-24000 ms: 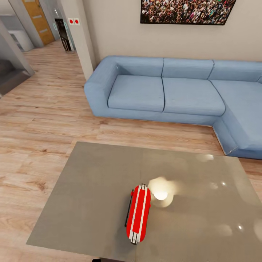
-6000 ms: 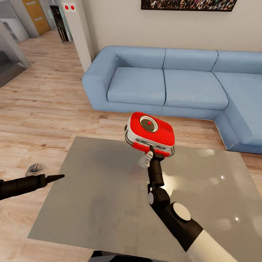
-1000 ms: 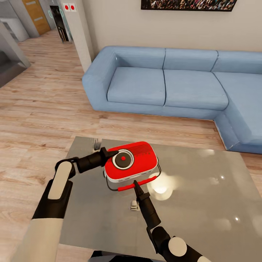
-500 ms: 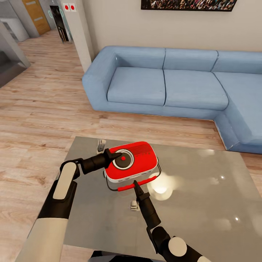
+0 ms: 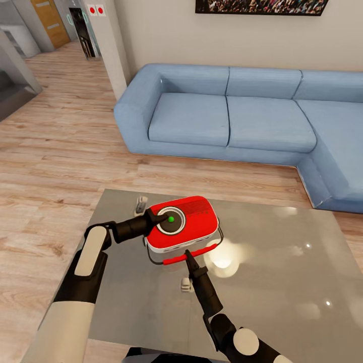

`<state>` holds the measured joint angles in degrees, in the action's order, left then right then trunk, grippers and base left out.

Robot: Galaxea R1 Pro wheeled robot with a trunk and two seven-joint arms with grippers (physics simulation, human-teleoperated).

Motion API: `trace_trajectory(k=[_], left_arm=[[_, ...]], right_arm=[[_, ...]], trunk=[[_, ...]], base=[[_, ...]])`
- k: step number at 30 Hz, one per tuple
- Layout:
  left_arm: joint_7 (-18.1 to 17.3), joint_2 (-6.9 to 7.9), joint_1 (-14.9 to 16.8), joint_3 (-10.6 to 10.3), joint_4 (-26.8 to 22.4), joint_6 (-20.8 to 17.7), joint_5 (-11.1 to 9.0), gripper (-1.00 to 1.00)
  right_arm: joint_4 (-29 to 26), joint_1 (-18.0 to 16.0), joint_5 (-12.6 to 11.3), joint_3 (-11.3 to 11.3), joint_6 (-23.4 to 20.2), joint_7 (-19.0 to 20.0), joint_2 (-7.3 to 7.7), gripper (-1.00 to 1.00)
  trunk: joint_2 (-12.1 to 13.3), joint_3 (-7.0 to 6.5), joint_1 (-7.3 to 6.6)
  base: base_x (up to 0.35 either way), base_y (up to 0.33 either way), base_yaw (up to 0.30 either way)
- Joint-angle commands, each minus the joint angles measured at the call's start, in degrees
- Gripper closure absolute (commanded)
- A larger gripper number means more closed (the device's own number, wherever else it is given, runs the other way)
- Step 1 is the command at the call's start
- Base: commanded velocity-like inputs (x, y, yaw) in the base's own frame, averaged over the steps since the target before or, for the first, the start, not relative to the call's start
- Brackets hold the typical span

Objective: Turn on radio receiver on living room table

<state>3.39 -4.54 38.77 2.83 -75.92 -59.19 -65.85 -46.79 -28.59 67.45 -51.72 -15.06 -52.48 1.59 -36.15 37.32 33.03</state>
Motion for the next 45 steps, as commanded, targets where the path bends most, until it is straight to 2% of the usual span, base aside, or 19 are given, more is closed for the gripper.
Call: trace_trajectory(k=[1,17,19,20,23,25,27,30,34,36,38,40,42,45], left_arm=[[0.2,-0.04,0.1,0.0,0.2,0.0,1.1,1.0],[0.3,-0.74,0.4,0.0,1.8,0.0,1.1,1.0],[0.1,-0.85,0.4,0.0,1.5,0.0,0.6,1.0],[-0.1,-0.85,0.4,0.0,0.6,0.0,-0.4,1.0],[-0.3,-0.26,0.4,-0.1,-5.9,0.0,-9.5,1.0],[-0.3,0.84,1.1,-0.1,-8.7,0.0,-15.0,1.0],[-0.2,2.53,2.7,0.0,-10.0,0.0,-18.9,1.0],[-0.1,3.87,4.2,0.0,-10.6,0.0,-21.8,1.0],[0.0,4.31,4.6,0.0,-10.7,0.0,-22.6,1.0],[0.0,4.43,4.7,0.0,-10.7,0.0,-22.7,1.0],[0.1,4.76,4.7,0.0,-10.7,0.0,-22.7,1.0],[0.1,5.49,4.7,0.0,-10.6,0.0,-22.7,1.0],[0.2,6.36,4.7,0.1,-10.3,0.0,-22.5,1.0],[0.3,7.03,4.7,0.1,-9.6,0.0,-22.3,1.0]], right_arm=[[-0.1,0.0,0.4,-0.1,-0.2,-0.1,-0.01,1.0],[-0.5,0.0,0.4,-0.1,-0.2,0.1,-0.06,1.0],[-0.5,0.0,0.4,-0.1,-0.2,0.2,-0.03,1.0],[-0.5,0.0,0.4,-0.1,-0.2,0.3,-0.02,1.0],[-0.5,-0.1,0.3,0.1,-0.2,0.6,-0.01,1.0],[-0.5,-0.1,0.3,0.2,-0.2,0.8,-0.01,1.0],[-0.4,-0.1,0.3,0.3,-0.2,0.9,-0.01,1.0],[-0.2,-0.1,0.2,0.5,-0.1,1.5,0.05,1.0],[-0.1,-0.1,0.1,0.8,-0.1,2.6,0.07,1.0],[-0.2,-0.1,0.1,1.6,-0.1,4.3,0.08,1.0],[-0.4,-0.1,-1.1,4.6,-0.1,7.9,0.19,1.0],[-1.4,-0.4,-4.1,9.7,0.2,13.8,0.43,1.0],[-5.4,-2.0,-7.2,15.9,0.2,24.3,0.64,1.0],[-13.0,-5.7,-9.5,24.3,-1.6,42.3,0.76,1.0]], trunk=[[0.0,0.0,0.0],[0.0,0.0,0.0],[0.0,0.0,0.0],[0.0,0.0,0.0],[0.0,0.0,0.0],[0.0,0.0,0.0],[0.0,0.0,0.0],[0.0,0.0,0.0],[0.0,0.0,0.0],[0.0,0.0,0.0],[0.0,0.0,0.0],[0.0,0.0,0.0],[0.0,0.0,0.0],[0.0,0.0,0.0]], base=[[0.0,0.0,0.0],[0.0,0.0,0.0],[0.0,0.0,0.0],[0.0,0.0,0.0],[0.0,0.0,0.0],[0.0,0.0,0.0],[0.0,0.0,0.0],[0.0,0.0,0.0],[0.0,0.0,0.0],[0.0,0.0,0.0],[0.0,0.0,0.0],[0.0,0.0,0.0],[0.0,0.0,0.0],[0.0,0.0,0.0]])
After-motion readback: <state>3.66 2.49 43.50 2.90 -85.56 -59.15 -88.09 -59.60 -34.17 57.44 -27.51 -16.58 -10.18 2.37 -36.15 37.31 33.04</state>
